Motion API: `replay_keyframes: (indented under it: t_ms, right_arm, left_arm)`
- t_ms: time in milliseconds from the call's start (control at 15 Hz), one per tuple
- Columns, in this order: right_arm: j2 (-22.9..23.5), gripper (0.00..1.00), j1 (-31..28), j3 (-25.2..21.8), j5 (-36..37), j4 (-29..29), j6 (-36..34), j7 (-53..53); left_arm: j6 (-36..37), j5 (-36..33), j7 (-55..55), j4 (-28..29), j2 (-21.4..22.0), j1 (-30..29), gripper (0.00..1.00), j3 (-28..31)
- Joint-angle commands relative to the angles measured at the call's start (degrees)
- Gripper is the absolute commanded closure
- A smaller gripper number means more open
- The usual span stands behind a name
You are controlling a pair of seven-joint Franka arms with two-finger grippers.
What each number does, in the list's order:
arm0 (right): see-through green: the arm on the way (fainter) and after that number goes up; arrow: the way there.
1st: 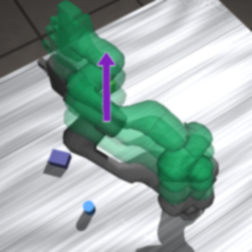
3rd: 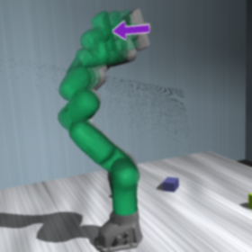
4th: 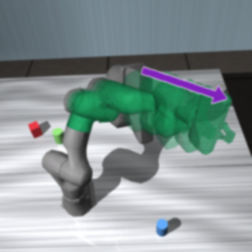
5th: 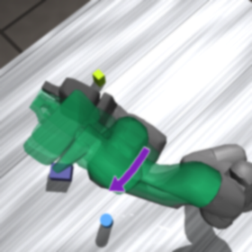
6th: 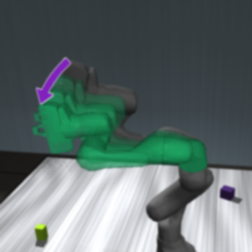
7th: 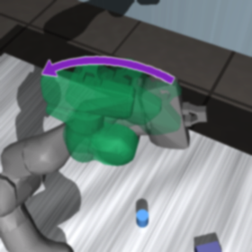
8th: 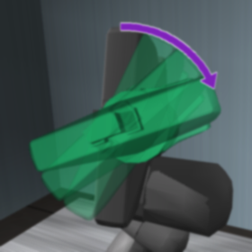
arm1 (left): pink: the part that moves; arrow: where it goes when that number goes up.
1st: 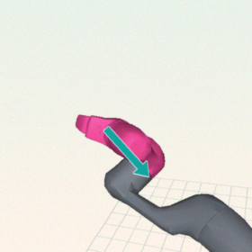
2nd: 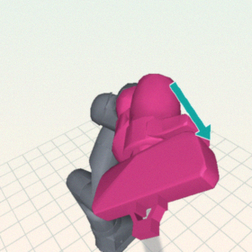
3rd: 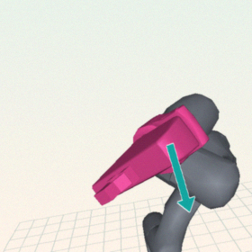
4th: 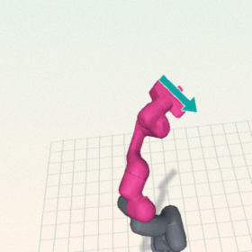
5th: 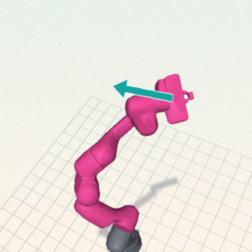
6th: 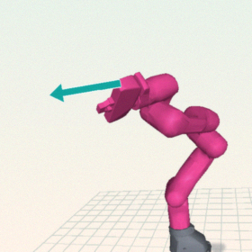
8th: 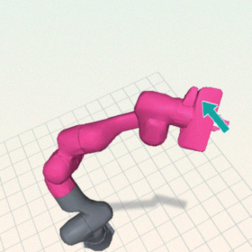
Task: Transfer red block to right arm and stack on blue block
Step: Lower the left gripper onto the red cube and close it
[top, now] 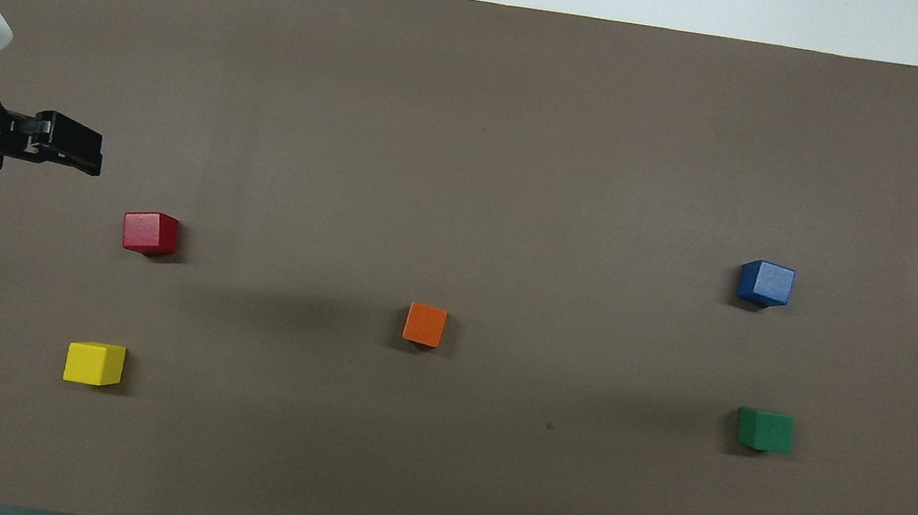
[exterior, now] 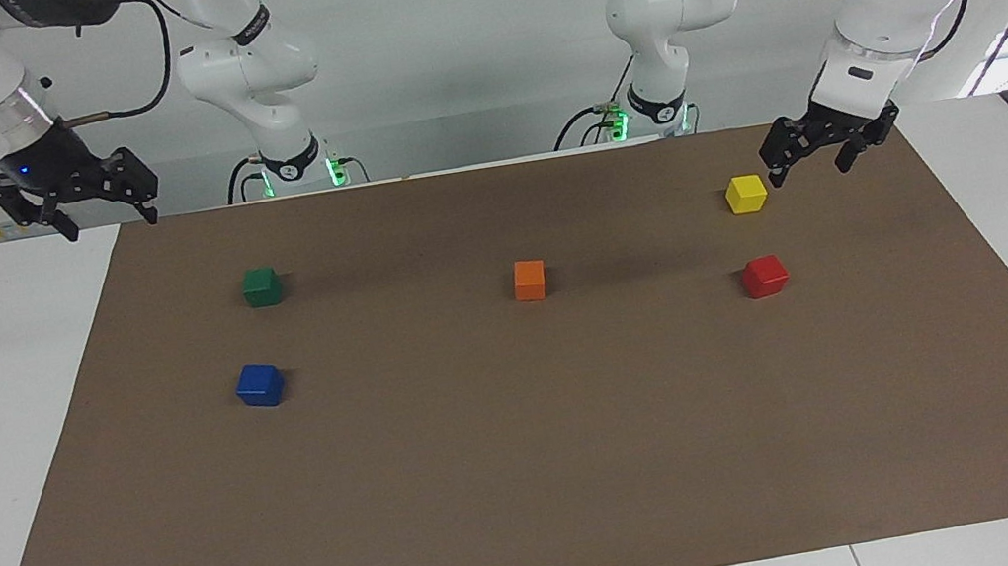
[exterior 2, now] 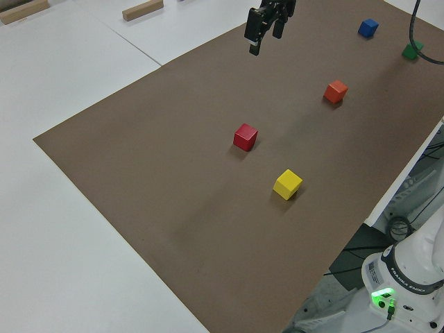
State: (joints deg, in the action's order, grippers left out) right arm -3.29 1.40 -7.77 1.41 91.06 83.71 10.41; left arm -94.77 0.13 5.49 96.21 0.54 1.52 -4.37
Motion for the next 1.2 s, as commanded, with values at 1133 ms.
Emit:
replay_keyframes:
  t_ms: [1133]
  right_arm:
    - [-4.95,0.0,0.62,0.47,-1.14,9.28,5.57,1.28]
  left_arm:
    - [-35.73,0.49,-6.03,28.33,-2.02,-3.89,0.0,0.86]
